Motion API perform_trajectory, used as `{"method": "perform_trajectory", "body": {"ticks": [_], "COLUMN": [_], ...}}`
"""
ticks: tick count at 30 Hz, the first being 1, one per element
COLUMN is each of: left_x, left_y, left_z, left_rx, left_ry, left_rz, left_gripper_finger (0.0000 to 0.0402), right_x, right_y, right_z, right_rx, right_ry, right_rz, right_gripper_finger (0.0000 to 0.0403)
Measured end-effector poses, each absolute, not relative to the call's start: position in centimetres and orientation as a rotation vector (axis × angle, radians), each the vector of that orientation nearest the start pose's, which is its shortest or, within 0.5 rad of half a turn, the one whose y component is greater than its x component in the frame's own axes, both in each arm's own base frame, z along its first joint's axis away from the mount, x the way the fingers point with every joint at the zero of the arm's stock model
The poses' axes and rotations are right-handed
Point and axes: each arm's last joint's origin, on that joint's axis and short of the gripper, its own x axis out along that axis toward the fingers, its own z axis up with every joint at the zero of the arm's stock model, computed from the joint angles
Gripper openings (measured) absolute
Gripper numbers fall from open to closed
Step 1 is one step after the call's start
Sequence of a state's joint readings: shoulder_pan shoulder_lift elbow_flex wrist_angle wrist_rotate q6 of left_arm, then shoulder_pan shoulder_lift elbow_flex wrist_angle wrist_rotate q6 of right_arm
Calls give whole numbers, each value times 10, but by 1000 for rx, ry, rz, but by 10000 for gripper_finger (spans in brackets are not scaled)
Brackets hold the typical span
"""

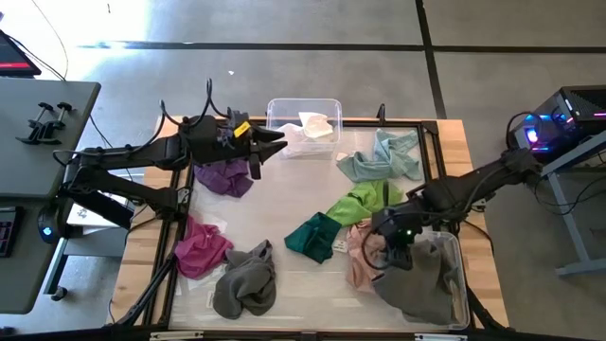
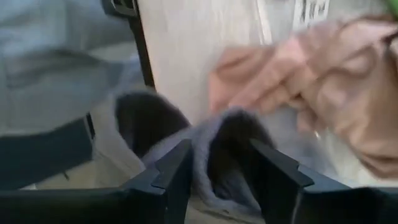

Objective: Sort towels by color in basket
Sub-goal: Put the top gray towel into the transparent bottom bin

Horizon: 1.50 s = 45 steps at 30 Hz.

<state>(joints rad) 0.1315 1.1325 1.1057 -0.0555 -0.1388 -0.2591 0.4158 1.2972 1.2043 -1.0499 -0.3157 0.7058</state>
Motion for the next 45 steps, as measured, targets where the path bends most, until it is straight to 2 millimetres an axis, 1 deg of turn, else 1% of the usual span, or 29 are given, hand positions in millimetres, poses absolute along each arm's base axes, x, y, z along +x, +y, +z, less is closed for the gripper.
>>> {"method": "perform_trajectory", "body": {"ticks": [3,5,8,9,10,12,14,16,19,22,28,29,31,33,36,39,41,43,45], "left_x": [250,250,250,250,250,250,250,250,250,250,250,250,250,250,250,250,250,250,250], "left_y": [36,36,36,36,37,37,37,37,37,37,38,38,38,38,38,38,38,38,38], "left_z": [387,386,387,387,387,386,387,386,387,388,390,391,392,392,392,392,392,392,392], "left_rx": [-257,-257,-257,-257,-256,-256,-256,-255,-221,-197,-175,-169,-163,-162,-162,-162,-162,-162,-163], "left_ry": [50,56,52,52,53,55,52,53,56,49,24,21,10,11,12,12,13,12,13], "left_rz": [279,280,279,280,280,280,280,281,283,284,282,281,280,280,280,280,280,280,280], "left_gripper_finger": [130,130,130,130,130,130,130,130,130,130,130,130,130,130,130,130,130,130,130], "right_x": [210,208,200,197,192,181,168,157,148,143,132,130,130,131,131,130,131,132,133], "right_y": [110,114,121,124,128,136,142,148,158,161,155,154,154,153,151,148,149,150,150], "right_z": [304,305,309,310,311,312,312,311,305,292,255,252,251,256,275,302,323,345,365], "right_rx": [533,545,615,652,690,752,771,744,662,618,622,634,666,682,684,694,728,774,818], "right_ry": [1374,1384,1421,1452,1492,1585,1665,1709,1668,1634,1730,1752,1799,1839,1852,1848,1817,1765,1676], "right_rz": [261,285,309,315,314,291,238,161,90,14,-207,-236,-222,-194,-206,-209,-161,-104,-91], "right_gripper_finger": [109,77,20,10,8,16,18,11,4,8,10,11,18,29,50,72,82,87,89]}}
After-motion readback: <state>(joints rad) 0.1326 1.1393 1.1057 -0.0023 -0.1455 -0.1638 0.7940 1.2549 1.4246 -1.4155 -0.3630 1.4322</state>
